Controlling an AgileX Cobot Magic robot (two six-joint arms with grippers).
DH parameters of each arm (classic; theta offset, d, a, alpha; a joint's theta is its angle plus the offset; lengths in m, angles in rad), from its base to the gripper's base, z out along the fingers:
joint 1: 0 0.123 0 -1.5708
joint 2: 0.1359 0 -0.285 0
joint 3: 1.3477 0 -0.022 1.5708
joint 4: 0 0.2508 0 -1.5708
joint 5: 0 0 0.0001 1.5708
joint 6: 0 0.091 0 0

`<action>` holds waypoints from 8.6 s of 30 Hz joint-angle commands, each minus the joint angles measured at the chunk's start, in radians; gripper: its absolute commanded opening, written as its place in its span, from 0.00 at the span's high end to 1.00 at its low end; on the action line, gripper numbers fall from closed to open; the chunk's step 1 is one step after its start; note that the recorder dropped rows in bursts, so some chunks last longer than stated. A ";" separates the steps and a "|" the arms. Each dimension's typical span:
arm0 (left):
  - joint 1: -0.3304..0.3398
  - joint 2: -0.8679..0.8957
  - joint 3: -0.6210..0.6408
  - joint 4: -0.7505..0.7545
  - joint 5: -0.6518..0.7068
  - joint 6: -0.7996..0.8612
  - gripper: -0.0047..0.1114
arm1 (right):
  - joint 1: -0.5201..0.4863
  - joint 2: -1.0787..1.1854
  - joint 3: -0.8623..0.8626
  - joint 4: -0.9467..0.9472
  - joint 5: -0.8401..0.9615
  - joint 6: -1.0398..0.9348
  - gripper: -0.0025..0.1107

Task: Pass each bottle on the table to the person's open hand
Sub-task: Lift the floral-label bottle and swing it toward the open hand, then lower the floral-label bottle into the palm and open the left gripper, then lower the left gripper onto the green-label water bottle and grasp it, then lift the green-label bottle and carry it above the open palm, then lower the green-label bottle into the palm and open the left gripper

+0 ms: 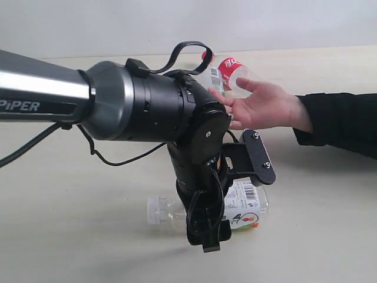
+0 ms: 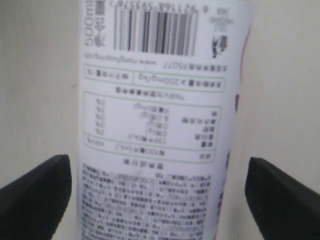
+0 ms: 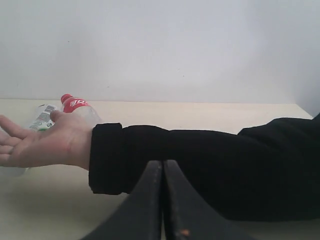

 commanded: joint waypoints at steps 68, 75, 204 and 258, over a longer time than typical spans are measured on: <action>0.181 0.053 -0.359 -0.015 -0.255 -1.265 0.46 | 0.000 -0.006 0.005 -0.002 -0.002 -0.002 0.98; 0.181 0.053 -0.359 -0.008 -0.261 -1.234 0.24 | 0.000 -0.006 0.005 -0.002 -0.002 -0.002 0.98; 0.145 0.324 -0.755 0.599 0.226 -1.474 0.95 | 0.000 -0.006 0.005 -0.002 -0.002 -0.002 0.98; -0.083 0.230 -0.696 0.393 0.414 -1.553 0.89 | 0.000 -0.006 0.005 -0.002 -0.002 -0.002 0.98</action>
